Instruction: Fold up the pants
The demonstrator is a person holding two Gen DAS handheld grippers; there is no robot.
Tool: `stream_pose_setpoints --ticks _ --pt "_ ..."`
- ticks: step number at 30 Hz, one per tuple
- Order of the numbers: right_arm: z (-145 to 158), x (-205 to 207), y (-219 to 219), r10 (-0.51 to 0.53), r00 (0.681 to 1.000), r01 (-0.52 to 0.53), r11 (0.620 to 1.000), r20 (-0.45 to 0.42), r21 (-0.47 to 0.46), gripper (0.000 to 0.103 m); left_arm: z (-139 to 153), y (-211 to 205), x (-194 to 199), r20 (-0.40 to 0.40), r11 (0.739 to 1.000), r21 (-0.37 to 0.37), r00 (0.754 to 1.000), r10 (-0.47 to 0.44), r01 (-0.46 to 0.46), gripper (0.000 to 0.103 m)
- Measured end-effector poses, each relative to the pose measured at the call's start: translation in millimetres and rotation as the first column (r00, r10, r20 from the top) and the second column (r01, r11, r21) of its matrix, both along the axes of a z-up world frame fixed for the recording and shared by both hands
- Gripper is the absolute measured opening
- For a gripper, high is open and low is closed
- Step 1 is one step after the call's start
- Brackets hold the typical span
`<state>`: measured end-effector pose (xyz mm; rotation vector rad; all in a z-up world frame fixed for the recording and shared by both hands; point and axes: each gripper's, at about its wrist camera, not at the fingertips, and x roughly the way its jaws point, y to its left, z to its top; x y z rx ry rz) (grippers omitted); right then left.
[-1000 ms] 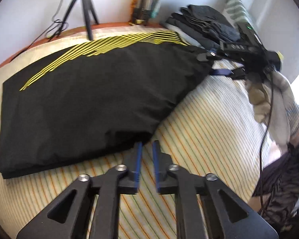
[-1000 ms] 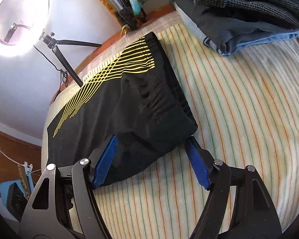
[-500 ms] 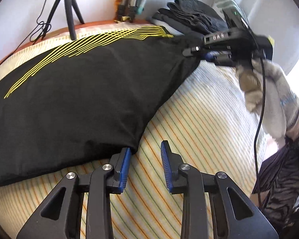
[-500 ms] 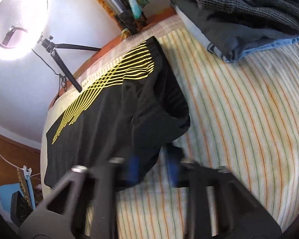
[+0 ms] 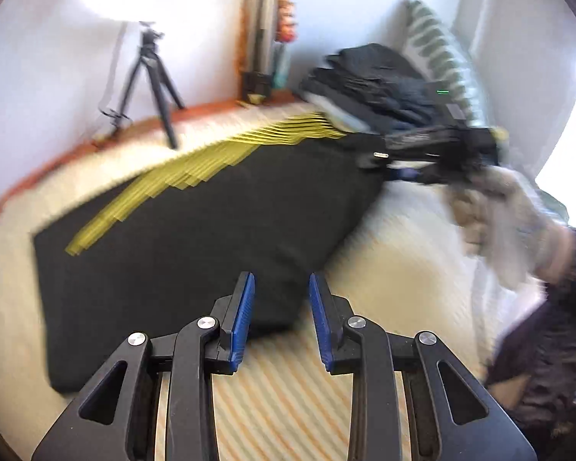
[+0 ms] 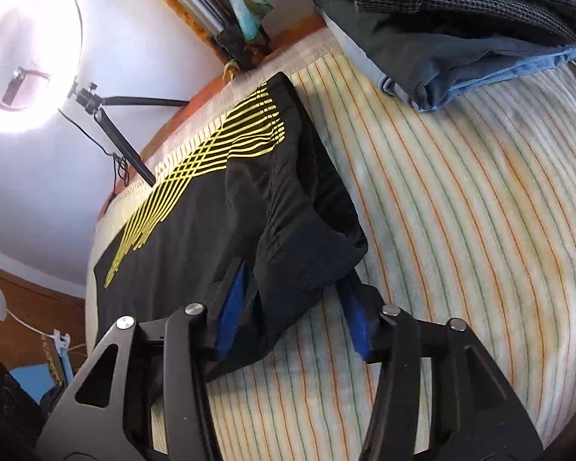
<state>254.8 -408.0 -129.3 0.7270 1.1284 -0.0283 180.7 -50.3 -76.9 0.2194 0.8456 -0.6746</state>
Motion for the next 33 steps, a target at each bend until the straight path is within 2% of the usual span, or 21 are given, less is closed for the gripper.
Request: stream_pose_setpoints --ticks 2,4,9,13,17,18,19,21,24,27,33 --pt "0 1 1 -0.005 1.000 0.005 1.000 -0.002 -0.002 0.051 -14 -7 16 0.019 0.996 0.074 0.999 0.039 -0.040 0.026" --pt "0 1 2 -0.018 1.000 0.018 1.000 -0.002 0.004 0.051 -30 -12 26 -0.018 0.994 0.097 0.999 0.047 -0.045 0.026" --pt "-3 0 -5 -0.046 0.999 0.046 0.998 -0.006 0.049 0.051 -61 -27 26 0.001 0.978 0.206 1.000 -0.006 0.006 0.027" --pt "-1 -2 -8 -0.039 0.999 0.039 0.998 -0.012 0.049 0.051 -58 -26 28 -0.001 0.979 0.203 1.000 -0.002 0.002 0.030" --pt "9 -10 -12 -0.007 1.000 0.007 1.000 -0.006 0.015 0.051 -37 -28 26 0.045 0.981 0.191 0.999 0.006 -0.015 0.030" --pt "12 -13 -14 -0.003 1.000 0.003 1.000 -0.001 0.003 0.051 -32 -31 24 0.059 0.982 0.188 0.998 0.001 -0.012 0.032" --pt "18 -16 -17 0.001 1.000 -0.001 1.000 0.008 -0.011 0.051 -25 -35 23 0.080 0.982 0.188 0.997 -0.003 -0.013 0.041" --pt "27 -22 -25 0.001 1.000 0.000 0.999 0.025 -0.041 0.051 -9 -51 16 0.128 0.984 0.176 0.991 -0.028 0.006 0.048" --pt "43 -28 -38 -0.004 0.999 0.009 0.996 0.055 -0.092 0.055 2 -85 11 0.138 0.986 0.145 0.986 -0.099 0.079 0.050" --pt "61 -33 -52 -0.005 0.996 0.017 0.992 0.093 -0.123 0.062 3 -124 8 0.143 0.978 0.141 0.975 -0.172 0.152 0.051" --pt "83 -35 -71 0.003 0.992 0.017 0.988 0.127 -0.154 0.062 -9 -192 7 0.141 0.955 0.164 0.952 -0.270 0.247 0.051"
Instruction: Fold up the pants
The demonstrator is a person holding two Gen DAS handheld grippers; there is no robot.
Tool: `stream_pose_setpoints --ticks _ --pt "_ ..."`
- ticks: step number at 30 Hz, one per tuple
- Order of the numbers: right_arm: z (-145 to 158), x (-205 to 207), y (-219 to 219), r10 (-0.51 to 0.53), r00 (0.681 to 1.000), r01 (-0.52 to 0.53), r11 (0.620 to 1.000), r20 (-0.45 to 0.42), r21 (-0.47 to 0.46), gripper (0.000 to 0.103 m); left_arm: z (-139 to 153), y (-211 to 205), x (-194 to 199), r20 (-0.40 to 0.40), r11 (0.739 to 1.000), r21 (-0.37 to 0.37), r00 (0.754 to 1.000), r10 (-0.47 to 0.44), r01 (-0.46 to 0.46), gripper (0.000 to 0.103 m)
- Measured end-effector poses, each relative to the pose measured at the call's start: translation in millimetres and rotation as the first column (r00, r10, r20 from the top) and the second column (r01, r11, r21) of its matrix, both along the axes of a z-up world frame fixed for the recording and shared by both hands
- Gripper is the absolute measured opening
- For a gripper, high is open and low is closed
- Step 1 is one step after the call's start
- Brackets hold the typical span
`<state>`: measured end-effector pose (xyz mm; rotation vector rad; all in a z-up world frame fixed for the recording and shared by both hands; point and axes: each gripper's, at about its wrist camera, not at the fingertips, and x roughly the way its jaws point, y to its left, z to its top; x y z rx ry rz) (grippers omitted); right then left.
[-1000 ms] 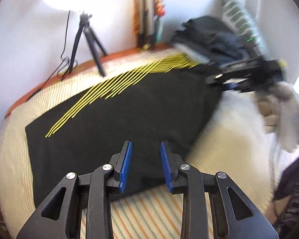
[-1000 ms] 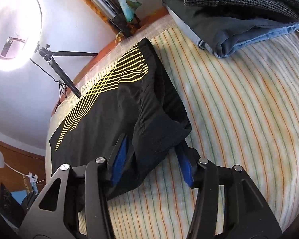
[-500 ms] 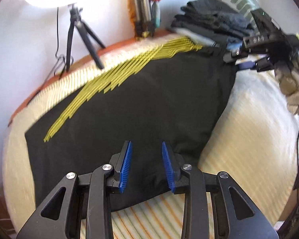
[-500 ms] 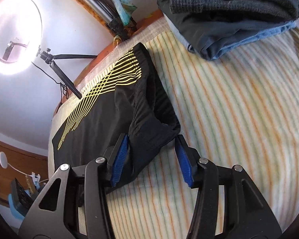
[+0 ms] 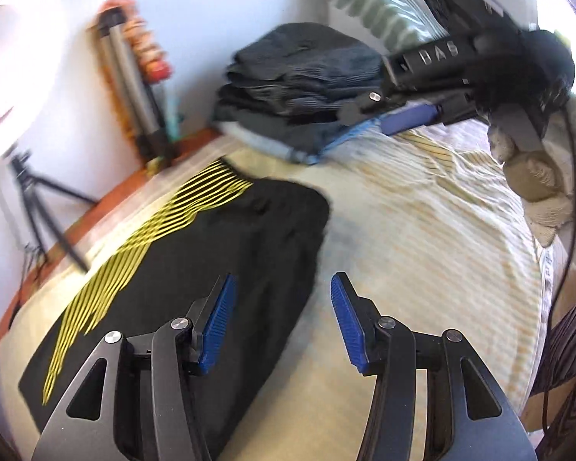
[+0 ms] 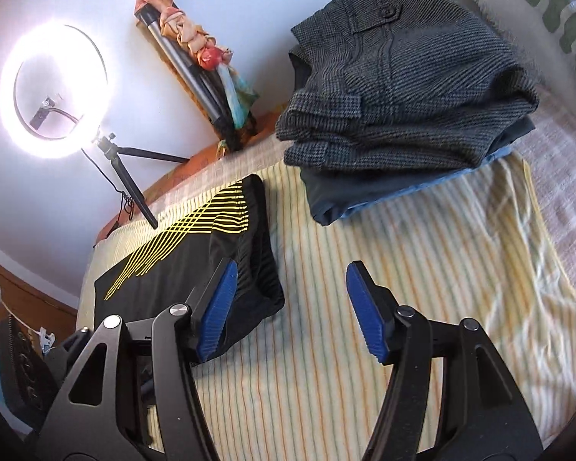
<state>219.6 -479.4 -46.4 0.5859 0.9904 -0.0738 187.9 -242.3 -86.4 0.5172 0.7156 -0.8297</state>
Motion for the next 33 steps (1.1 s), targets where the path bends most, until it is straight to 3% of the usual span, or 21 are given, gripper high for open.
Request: stream_pose_setpoints --ticks 5,6,11,15,19,24,28,33 --pt "4 12 -7 0.053 0.999 -0.053 0.998 -0.001 0.038 0.062 -8 -41 -2 0.054 0.999 0.031 0.998 -0.041 0.039 0.055" --pt "5 18 -9 0.066 0.998 -0.066 0.996 0.003 0.052 0.062 -11 -47 0 0.052 0.999 0.027 0.998 -0.039 0.038 0.060" --pt "14 52 -13 0.133 0.991 -0.135 0.985 0.029 0.103 0.062 -34 -59 16 -0.010 1.000 0.011 1.000 -0.010 0.010 0.060" --pt "16 92 -6 0.200 0.980 -0.199 0.978 0.006 0.066 0.062 -47 -66 24 0.001 0.999 0.039 1.000 0.013 -0.013 0.060" --pt "8 131 11 0.310 0.951 -0.307 0.946 -0.014 0.100 0.062 -55 -66 37 -0.014 0.998 0.045 0.999 0.042 -0.041 0.060" --pt "-13 165 19 0.339 0.939 -0.329 0.935 -0.056 0.134 0.062 -59 -55 54 -0.108 0.997 -0.041 0.992 0.063 -0.067 0.038" --pt "-31 180 28 0.370 0.923 -0.357 0.926 -0.109 0.120 0.062 -51 -45 57 -0.126 0.991 -0.107 0.990 0.060 -0.074 0.017" --pt "-32 187 40 0.390 0.908 -0.385 0.921 -0.153 0.066 0.062 -32 -14 65 -0.187 0.954 -0.259 0.977 0.105 -0.153 0.014"
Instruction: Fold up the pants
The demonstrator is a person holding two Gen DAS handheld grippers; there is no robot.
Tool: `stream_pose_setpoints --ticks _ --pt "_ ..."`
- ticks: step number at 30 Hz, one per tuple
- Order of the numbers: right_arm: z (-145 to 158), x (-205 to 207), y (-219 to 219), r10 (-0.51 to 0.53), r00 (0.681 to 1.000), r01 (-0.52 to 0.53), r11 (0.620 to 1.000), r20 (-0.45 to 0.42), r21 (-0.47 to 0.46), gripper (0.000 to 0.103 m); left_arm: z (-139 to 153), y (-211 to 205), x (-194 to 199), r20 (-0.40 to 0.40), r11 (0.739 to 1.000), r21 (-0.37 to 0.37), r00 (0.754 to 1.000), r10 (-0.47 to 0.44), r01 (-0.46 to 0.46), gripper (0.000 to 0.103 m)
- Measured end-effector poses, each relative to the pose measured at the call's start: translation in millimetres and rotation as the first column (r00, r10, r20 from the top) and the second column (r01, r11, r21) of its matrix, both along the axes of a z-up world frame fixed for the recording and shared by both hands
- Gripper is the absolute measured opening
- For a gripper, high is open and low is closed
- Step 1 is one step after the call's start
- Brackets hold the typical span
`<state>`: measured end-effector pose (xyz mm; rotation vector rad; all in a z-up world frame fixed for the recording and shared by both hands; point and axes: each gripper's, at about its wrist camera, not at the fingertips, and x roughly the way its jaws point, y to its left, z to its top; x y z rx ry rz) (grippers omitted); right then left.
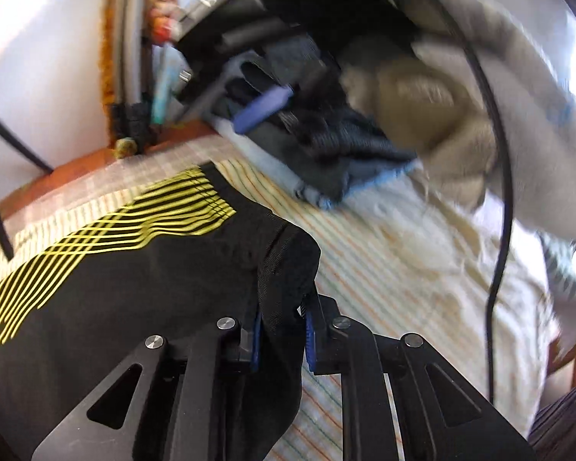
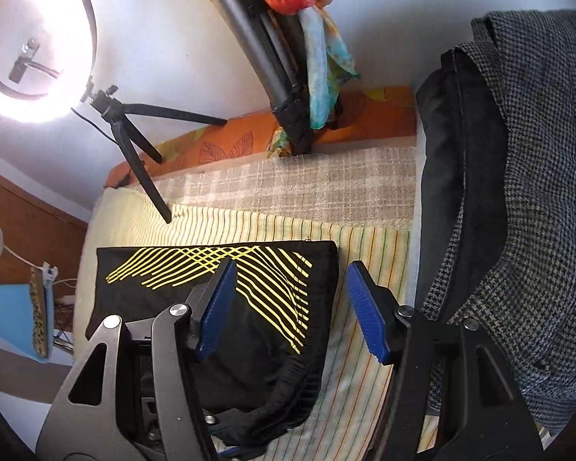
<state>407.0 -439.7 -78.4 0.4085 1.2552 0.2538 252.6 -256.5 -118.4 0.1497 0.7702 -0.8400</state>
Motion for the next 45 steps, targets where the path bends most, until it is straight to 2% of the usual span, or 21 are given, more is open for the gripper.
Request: stream_pose_setpoints --ticks 3,5,10,16,18,22,24,28,29,30,31,32,33,35,37,39,42,44,45 --pt "10 2 11 0.021 1.000 -0.021 0.999 -0.003 0.030 0.062 3 9 3 -0.010 0.999 -0.034 0.999 0.031 -0.031 0.014" --pt "7 3 18 0.026 0.999 -0.024 0.999 -0.035 0.038 0.062 4 13 4 -0.006 0.998 -0.041 0.999 0.045 -0.045 0.014" --pt "-16 4 23 -0.017 0.990 0.011 0.999 -0.138 -0.046 0.062 7 27 9 -0.034 0.991 -0.098 0.996 0.084 -0.087 0.014" --pt "-35 10 13 -0.081 0.977 0.080 0.997 -0.196 -0.011 0.062 15 45 13 -0.055 0.981 -0.150 0.991 0.118 -0.125 0.014" --pt "-40 12 15 -0.083 0.976 0.076 0.996 -0.201 -0.045 0.062 18 46 13 -0.053 0.979 -0.159 0.991 0.123 -0.130 0.014" --pt "-58 12 17 -0.099 0.966 0.090 0.995 -0.237 -0.047 0.063 19 47 14 -0.055 0.976 -0.170 0.991 0.124 -0.132 0.014" --pt "-69 10 15 -0.111 0.959 0.111 0.994 -0.259 -0.016 0.065 18 48 15 -0.061 0.976 -0.175 0.991 0.121 -0.130 0.014" --pt "-68 7 8 -0.132 0.963 0.150 0.987 -0.237 0.060 0.065 16 46 15 -0.075 0.976 -0.179 0.991 0.111 -0.122 0.014" --pt "-68 6 7 -0.131 0.963 0.153 0.985 -0.237 0.078 0.059 16 44 13 -0.071 0.977 -0.178 0.992 0.109 -0.120 0.014" --pt "-68 5 7 -0.128 0.963 0.154 0.984 -0.238 0.093 0.044 16 43 11 -0.064 0.978 -0.171 0.992 0.111 -0.121 0.014" --pt "-68 3 6 -0.130 0.963 0.156 0.983 -0.237 0.096 0.036 15 42 10 -0.062 0.979 -0.164 0.992 0.113 -0.121 0.014" --pt "-66 1 4 -0.133 0.963 0.161 0.982 -0.232 0.103 0.023 14 40 10 -0.075 0.980 -0.159 0.991 0.110 -0.121 0.015" --pt "-64 0 3 -0.134 0.965 0.163 0.980 -0.225 0.115 0.016 12 37 11 -0.092 0.981 -0.154 0.990 0.103 -0.116 0.020" --pt "-59 -3 0 -0.136 0.969 0.162 0.980 -0.206 0.116 0.012 9 30 6 -0.080 0.986 -0.124 0.992 0.098 -0.107 0.030" --pt "-53 -4 -1 -0.133 0.973 0.158 0.980 -0.190 0.120 0.011 6 22 -2 -0.046 0.992 -0.089 0.995 0.084 -0.088 0.047" --pt "-48 -5 -1 -0.131 0.975 0.155 0.980 -0.179 0.125 0.011 3 13 -9 -0.011 0.996 -0.053 0.997 0.071 -0.071 0.047" --pt "-42 -2 1 -0.127 0.978 0.150 0.980 -0.168 0.131 0.011 -4 2 -11 -0.001 0.999 -0.018 0.999 0.048 -0.048 0.046" --pt "-39 -1 2 -0.123 0.979 0.145 0.981 -0.164 0.128 0.011 -6 -2 -11 0.010 0.999 -0.011 0.999 0.045 -0.045 0.037" --pt "-38 -1 2 -0.122 0.979 0.144 0.981 -0.164 0.127 0.011 -6 -3 -11 0.016 0.999 -0.003 0.999 0.044 -0.044 0.025"
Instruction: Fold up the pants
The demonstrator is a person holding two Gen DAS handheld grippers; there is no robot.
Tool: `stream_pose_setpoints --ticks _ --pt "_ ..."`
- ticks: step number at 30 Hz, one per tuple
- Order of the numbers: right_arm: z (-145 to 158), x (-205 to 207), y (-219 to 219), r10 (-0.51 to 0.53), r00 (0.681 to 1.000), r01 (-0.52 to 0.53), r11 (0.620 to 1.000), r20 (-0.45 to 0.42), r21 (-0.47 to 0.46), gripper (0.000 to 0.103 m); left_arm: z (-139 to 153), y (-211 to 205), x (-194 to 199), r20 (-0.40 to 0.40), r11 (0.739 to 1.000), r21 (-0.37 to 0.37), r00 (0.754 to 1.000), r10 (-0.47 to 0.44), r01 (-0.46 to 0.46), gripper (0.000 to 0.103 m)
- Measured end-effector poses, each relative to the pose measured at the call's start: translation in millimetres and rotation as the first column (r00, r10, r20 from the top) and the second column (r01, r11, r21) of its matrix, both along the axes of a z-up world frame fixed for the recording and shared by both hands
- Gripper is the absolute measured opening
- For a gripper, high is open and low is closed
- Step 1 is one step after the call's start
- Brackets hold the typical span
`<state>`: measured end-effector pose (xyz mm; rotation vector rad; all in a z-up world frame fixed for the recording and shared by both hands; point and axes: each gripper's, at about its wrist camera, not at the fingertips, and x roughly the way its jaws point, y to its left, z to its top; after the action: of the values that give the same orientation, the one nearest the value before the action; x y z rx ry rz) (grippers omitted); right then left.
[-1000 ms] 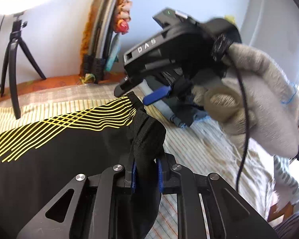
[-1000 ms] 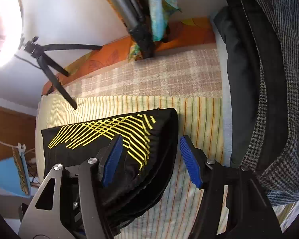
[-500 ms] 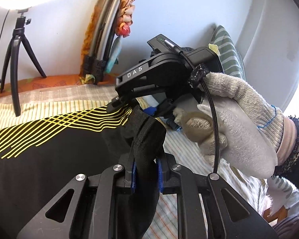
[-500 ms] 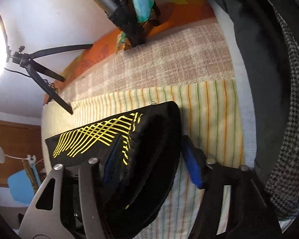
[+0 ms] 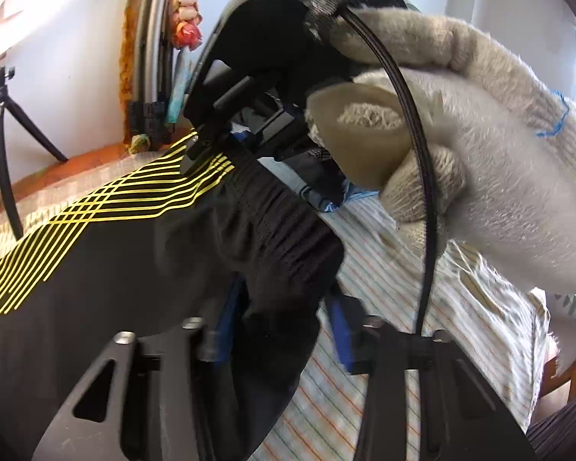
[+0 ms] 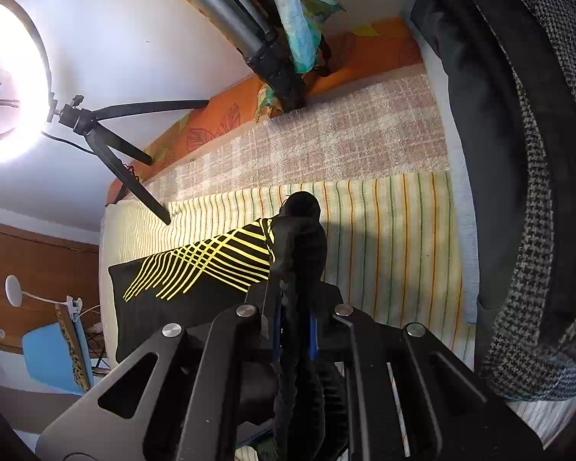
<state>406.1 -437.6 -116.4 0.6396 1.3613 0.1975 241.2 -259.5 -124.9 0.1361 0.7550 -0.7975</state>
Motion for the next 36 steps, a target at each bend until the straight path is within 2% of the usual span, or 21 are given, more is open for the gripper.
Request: stream_pose_setpoints --ticks 3,9,14,19,27,36 --pt "3 1 1 -0.001 1.000 0.001 1.000 -0.002 0.002 0.011 2 5 -2 0.008 1.000 -0.014 1.000 0.001 -0.001 0.017" --pt "22 1 11 0.017 1.000 -0.017 1.000 0.025 -0.003 0.010 22 40 -10 -0.012 0.993 -0.118 1.000 0.026 -0.027 0.014" --pt "55 3 29 0.033 0.997 -0.034 0.999 0.074 0.009 0.010 38 77 -24 0.000 0.983 -0.169 0.997 0.079 -0.077 0.011" --pt "87 1 67 0.076 0.990 -0.076 0.997 0.118 0.000 0.010 50 113 -34 0.000 0.966 -0.221 0.991 0.137 -0.134 0.010" --pt "122 -5 142 0.156 0.975 -0.153 0.988 0.156 -0.035 0.010 64 158 -40 -0.020 0.922 -0.309 0.971 0.239 -0.233 0.009" --pt "125 -3 217 0.220 0.966 -0.212 0.974 0.136 -0.076 0.010 62 220 -47 -0.066 0.863 -0.376 0.939 0.337 -0.336 0.009"
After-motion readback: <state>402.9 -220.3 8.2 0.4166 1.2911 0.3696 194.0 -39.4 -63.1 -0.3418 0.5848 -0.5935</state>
